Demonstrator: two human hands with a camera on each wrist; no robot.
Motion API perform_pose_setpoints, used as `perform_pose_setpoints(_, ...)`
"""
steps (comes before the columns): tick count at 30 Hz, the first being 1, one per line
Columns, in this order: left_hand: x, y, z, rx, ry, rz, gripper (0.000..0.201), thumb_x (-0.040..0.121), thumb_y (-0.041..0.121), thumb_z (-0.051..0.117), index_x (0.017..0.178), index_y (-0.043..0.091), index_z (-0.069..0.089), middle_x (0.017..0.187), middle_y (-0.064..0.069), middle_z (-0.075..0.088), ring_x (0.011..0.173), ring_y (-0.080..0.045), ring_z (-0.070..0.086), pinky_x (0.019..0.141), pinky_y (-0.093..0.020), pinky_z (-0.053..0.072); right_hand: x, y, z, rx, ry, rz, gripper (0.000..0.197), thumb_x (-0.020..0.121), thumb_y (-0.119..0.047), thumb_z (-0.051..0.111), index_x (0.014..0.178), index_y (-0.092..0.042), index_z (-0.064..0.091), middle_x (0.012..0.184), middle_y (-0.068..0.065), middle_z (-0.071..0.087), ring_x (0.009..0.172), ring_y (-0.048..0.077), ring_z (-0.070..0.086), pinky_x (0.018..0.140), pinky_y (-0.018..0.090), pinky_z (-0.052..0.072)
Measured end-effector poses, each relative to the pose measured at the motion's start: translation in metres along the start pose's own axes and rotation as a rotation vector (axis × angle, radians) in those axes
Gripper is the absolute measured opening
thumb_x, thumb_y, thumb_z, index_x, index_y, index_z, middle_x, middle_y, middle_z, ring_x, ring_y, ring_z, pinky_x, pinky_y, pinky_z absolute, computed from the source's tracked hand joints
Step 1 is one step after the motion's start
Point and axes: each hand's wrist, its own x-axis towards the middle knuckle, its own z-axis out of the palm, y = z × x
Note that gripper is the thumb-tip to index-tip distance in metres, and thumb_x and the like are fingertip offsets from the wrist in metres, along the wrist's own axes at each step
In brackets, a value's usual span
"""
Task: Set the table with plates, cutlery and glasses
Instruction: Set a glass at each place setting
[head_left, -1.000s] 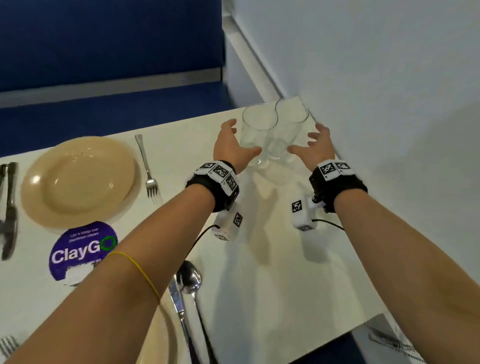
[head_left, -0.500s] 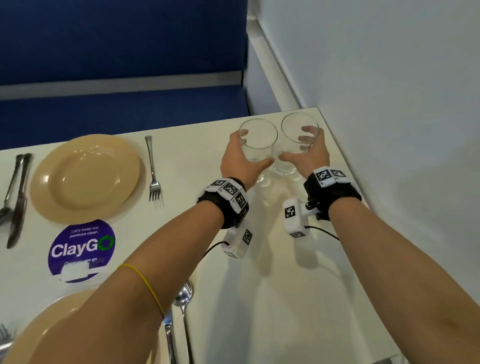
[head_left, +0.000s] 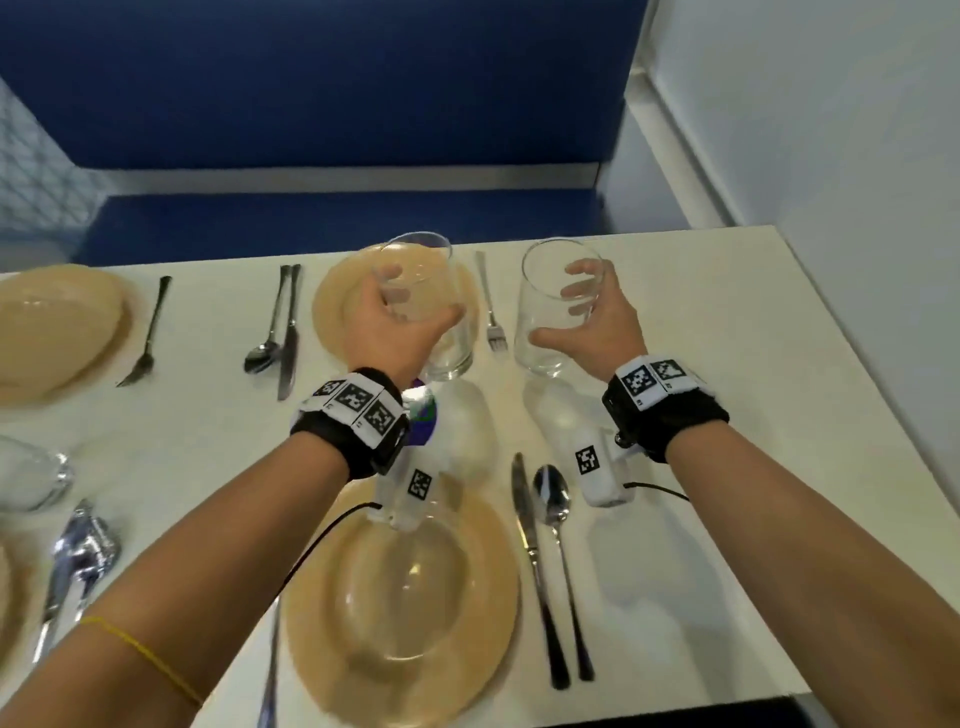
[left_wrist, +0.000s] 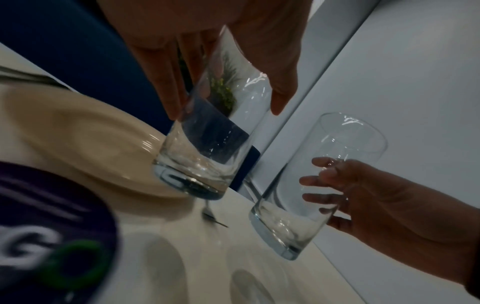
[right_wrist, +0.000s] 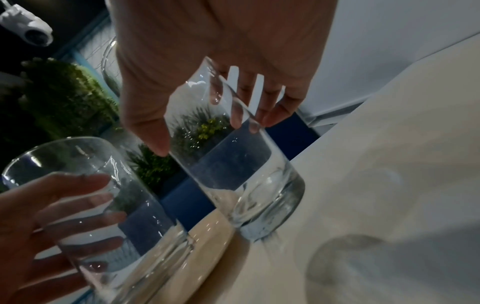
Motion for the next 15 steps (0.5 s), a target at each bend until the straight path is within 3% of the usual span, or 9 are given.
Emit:
perform_pose_setpoints(4,0.003,-0.034,-0.065,0.103,0.014,-0.003,0.073,0.061,0.050,0.081,0.123,0.034,0.046,0.110,0.012,0.058,0.097,-0.012,0.059,0.078,-0.024,0.042,-0.024,-0.012,0.046,-0.020,-0.034,0.013,0.069,0.061,-0.020,0.084,0.117,-0.026,0.043,0.105,-0.004,0.056,0.096,0.020,0.057,0.072,0.020,0.043)
perform_pose_setpoints(7,0.004,-0.053,-0.094,0.176,0.050,-0.034,0.075,0.060,0.053,0.080,0.124,0.033,0.046,0.108,0.013,0.058,0.099,-0.013,0.058,0.084,-0.028,0.043,-0.037,-0.012,0.066,-0.030,-0.030,0.046,0.069,0.062,-0.016,0.083,0.119,-0.022,0.043,0.092,-0.016,0.052,0.095,0.018,0.057,0.073,0.022,0.042)
perform_pose_setpoints(11,0.007,-0.070,-0.110,0.206,0.061,-0.092,0.076,0.061,0.049,0.081,0.126,0.029,0.046,0.119,0.004,0.062,0.109,-0.018,0.058,0.095,-0.033,0.043,-0.047,-0.005,0.082,-0.044,-0.023,0.083,0.064,0.063,-0.015,0.082,0.111,-0.028,0.042,0.103,-0.010,0.053,0.099,0.021,0.057,0.067,0.019,0.042)
perform_pose_setpoints(15,0.011,-0.083,-0.110,0.210,0.049,-0.114,0.079,0.060,0.046,0.083,0.126,0.026,0.045,0.121,0.000,0.063,0.112,-0.021,0.058,0.095,-0.034,0.043,-0.052,0.002,0.087,-0.040,-0.018,0.098,0.062,0.063,-0.015,0.082,0.104,-0.035,0.040,0.108,-0.006,0.054,0.100,0.021,0.058,0.066,0.013,0.040)
